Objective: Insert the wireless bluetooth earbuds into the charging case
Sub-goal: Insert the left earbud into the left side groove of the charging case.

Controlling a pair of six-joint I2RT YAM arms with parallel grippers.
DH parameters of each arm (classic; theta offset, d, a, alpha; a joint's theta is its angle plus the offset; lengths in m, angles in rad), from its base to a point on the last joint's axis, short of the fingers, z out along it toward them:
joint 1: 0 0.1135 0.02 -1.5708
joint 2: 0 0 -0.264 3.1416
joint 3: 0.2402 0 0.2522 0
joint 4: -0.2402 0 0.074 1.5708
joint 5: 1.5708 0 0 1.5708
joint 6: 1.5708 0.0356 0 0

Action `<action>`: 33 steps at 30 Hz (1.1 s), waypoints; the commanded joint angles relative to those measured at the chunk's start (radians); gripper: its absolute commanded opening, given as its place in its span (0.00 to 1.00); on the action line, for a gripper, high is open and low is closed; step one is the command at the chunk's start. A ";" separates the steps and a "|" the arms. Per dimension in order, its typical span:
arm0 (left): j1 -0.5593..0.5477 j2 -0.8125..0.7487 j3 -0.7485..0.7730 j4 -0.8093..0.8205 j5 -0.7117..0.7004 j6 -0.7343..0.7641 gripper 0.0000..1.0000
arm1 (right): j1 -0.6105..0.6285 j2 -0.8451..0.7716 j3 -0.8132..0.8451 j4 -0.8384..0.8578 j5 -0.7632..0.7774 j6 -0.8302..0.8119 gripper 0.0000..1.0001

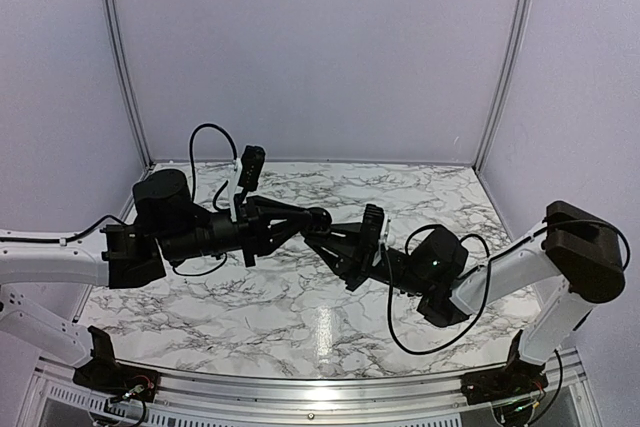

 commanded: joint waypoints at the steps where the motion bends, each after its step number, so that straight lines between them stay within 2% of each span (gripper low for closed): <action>1: -0.007 0.003 0.008 0.045 -0.018 0.016 0.02 | 0.013 0.012 0.034 0.061 -0.002 0.029 0.00; 33: -0.008 0.037 -0.009 0.045 -0.044 0.005 0.03 | 0.020 0.029 0.059 0.116 -0.015 0.058 0.00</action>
